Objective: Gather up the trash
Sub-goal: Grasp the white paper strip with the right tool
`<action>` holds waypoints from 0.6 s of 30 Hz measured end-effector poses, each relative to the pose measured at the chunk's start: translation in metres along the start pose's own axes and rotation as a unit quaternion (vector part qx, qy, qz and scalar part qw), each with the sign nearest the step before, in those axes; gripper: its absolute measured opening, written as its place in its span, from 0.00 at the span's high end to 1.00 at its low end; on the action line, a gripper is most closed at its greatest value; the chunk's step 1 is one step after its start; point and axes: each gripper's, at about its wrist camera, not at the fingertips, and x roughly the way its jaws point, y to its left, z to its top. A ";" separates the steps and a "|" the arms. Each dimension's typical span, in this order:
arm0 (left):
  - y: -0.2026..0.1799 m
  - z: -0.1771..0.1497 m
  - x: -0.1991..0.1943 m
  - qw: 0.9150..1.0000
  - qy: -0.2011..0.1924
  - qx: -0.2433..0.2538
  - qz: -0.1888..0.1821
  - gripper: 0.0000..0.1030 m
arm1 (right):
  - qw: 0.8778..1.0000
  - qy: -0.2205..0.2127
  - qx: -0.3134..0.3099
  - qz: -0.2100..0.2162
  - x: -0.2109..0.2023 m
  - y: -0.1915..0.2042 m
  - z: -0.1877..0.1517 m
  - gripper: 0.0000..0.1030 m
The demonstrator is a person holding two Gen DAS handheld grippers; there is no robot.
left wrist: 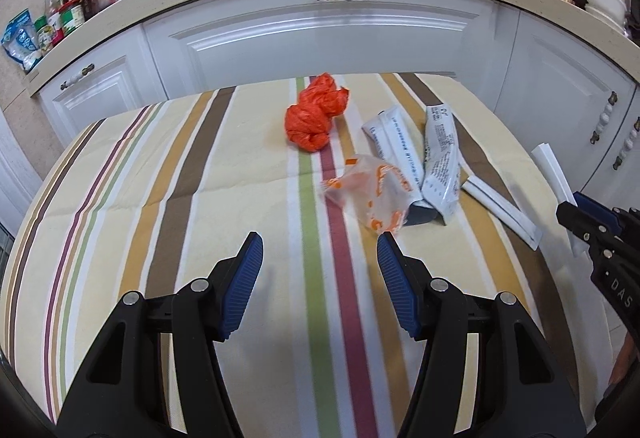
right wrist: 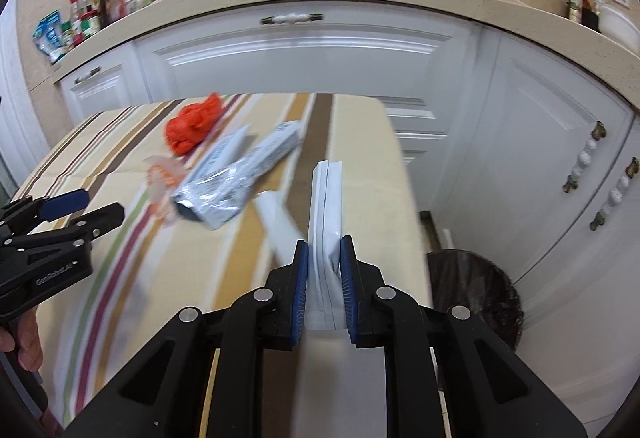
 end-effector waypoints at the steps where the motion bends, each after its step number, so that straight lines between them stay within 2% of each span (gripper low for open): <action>1: -0.002 0.001 0.001 1.000 0.000 0.001 -0.001 0.44 | 1.000 -0.001 0.004 -0.003 0.001 -0.006 0.001 0.83; 11: -0.023 0.025 0.018 1.000 -0.003 0.002 -0.006 0.43 | 1.000 -0.003 0.019 -0.018 0.013 -0.038 0.003 0.83; 18: -0.023 0.035 0.035 1.000 0.003 -0.012 -0.001 0.43 | 0.999 -0.005 0.029 -0.016 0.023 -0.052 0.005 0.83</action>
